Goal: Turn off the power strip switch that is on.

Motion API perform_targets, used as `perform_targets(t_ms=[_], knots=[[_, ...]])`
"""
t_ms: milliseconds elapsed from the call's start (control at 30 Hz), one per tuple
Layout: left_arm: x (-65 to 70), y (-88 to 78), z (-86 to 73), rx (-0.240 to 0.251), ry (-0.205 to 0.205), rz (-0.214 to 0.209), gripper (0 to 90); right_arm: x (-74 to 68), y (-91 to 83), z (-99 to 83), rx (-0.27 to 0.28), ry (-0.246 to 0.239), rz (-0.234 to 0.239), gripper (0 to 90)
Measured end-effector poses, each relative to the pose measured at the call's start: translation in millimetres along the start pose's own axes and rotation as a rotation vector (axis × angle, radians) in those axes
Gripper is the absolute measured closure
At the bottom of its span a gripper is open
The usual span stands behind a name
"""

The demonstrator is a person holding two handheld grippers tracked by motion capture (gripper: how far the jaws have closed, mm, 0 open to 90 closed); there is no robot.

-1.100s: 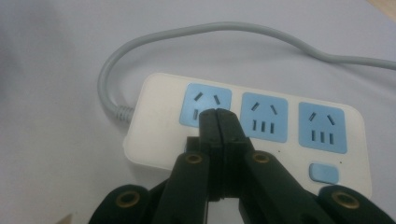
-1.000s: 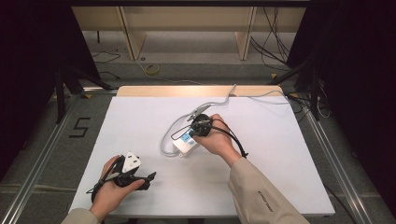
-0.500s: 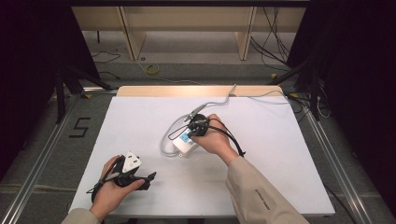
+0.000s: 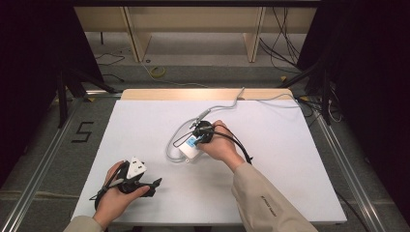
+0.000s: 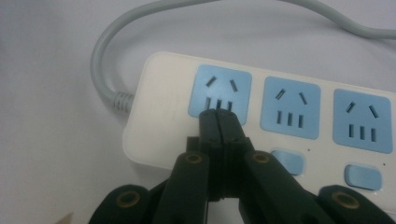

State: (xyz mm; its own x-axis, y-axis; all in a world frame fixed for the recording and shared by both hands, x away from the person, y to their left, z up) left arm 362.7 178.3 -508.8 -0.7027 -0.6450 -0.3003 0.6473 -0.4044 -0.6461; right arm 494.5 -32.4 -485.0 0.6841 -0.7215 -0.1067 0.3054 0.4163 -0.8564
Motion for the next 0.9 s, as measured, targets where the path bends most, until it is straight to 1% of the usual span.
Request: perform_targets(t_ms=[233, 300, 333, 500, 700, 900], knots=[[-0.1, -0.3, -0.1, -0.002, 0.005, -0.001, 15.3, -0.7, 2.1, 0.7, -0.006, -0.003, -0.002, 90.0], [0.0, -0.1, 0.1, 0.003, 0.0, 0.001, 15.3, -0.6, 2.0, 0.3, -0.005, -0.001, -0.003, 90.0], [-0.2, -0.4, -0.2, -0.003, 0.005, -0.001, 15.3, -0.5, 2.4, 0.2, 0.001, 0.001, 0.001, 90.0], [0.1, -0.2, 0.1, -0.001, 0.005, -0.001, 15.3, -0.7, 2.1, 0.5, -0.007, 0.001, -0.002, 90.0], [0.5, -0.2, 0.1, -0.002, 0.004, 0.0, 15.3, -0.4, 2.2, -0.2, -0.003, 0.019, 0.004, 90.0], [0.3, -0.2, 0.4, -0.001, 0.006, 0.002, 15.3, -0.3, 2.3, -0.5, -0.008, 0.026, 0.014, 90.0]])
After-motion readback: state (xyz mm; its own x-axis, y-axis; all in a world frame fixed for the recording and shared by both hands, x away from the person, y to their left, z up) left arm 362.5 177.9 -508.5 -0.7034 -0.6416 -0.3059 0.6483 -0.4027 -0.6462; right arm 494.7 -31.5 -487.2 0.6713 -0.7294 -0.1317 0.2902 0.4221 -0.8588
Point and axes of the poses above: each handheld gripper's, and its own axes: y roughly forward along the jaws, z roughly out of its top, x roughly to its right, the point moved 5 cm from there along y, roughly forward along the jaws, and after that the axes turned 15 degrees about y, right-handed, at the moved point
